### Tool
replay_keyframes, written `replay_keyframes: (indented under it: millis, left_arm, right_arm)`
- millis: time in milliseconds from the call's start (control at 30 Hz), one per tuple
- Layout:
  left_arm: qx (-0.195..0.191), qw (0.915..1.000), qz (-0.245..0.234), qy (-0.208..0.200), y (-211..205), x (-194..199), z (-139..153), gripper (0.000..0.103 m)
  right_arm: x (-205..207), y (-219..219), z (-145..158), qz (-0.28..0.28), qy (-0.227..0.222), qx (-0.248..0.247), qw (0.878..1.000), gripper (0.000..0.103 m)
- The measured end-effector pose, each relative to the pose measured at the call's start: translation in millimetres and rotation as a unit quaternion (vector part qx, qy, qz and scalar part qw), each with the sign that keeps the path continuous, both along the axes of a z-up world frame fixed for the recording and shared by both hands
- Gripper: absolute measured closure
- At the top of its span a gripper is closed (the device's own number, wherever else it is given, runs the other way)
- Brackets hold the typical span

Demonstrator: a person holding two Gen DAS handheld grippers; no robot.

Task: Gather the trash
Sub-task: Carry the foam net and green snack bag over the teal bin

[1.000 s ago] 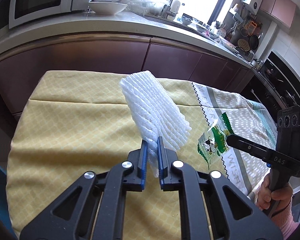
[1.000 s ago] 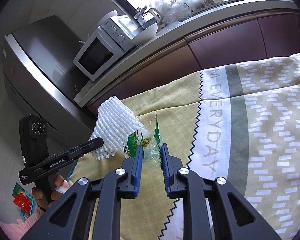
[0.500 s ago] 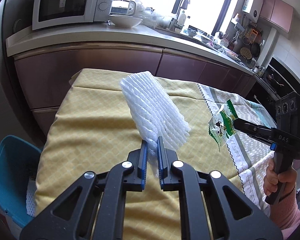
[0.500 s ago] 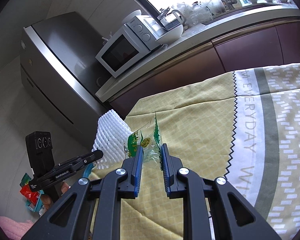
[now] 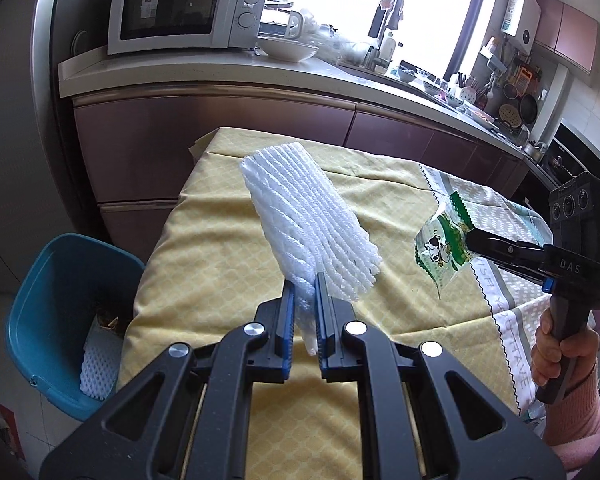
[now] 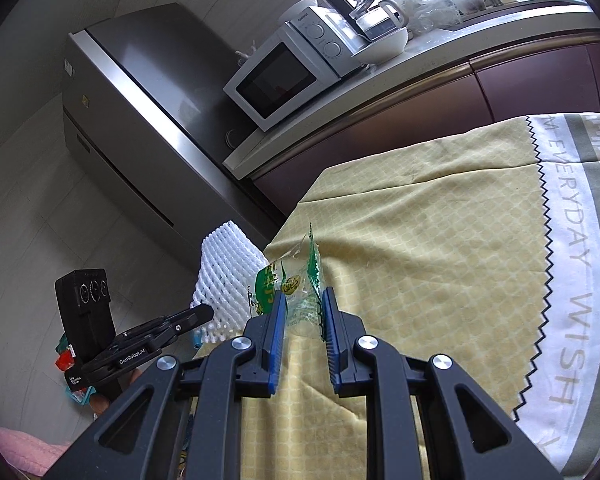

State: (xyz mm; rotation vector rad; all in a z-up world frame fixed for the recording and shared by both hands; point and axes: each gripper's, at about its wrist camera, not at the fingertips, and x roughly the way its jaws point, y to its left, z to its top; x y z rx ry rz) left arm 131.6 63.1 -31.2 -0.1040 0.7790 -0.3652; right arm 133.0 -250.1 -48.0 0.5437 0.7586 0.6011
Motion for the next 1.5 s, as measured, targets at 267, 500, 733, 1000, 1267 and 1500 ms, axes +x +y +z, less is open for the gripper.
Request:
replay_keyframes:
  millis: [267,500,733,1000,1267,1500]
  left_arm:
    - [0.0,0.9999,0.015,-0.003,16.6,-14.9,-0.5,0.093]
    - [-0.013,0.9995,0.029,0.003,38.5,-27.5,-3.4,0.093]
    - [-0.011,0.9993,0.036,-0.001,51.1,-40.4,-4.9,0.093]
    - [-0.014,0.9988,0.047,-0.004,63.4,-48.0,-3.1,0.093]
    - [-0.017,0.9983,0.056,-0.005,74.9,-54.2,-3.3,0.093]
    - [-0.019,0.9977,0.066,-0.006,84.7,-57.0,-3.3,0.093]
  right_arm:
    - [-4.1,21.7,-0.6,0.018,0.003,0.002,1.0,0.086]
    - [-6.7,38.9,1.3,0.033,0.002,0.004,0.999,0.086]
    - [-7.4,55.1,2.7,0.047,0.003,0.005,0.999,0.086]
    - [-2.8,69.9,1.0,0.061,0.003,0.008,0.998,0.086]
    - [3.4,81.2,-0.7,0.071,0.005,0.009,0.997,0.086]
    - [7.2,87.7,-1.3,0.082,0.005,0.009,0.997,0.086]
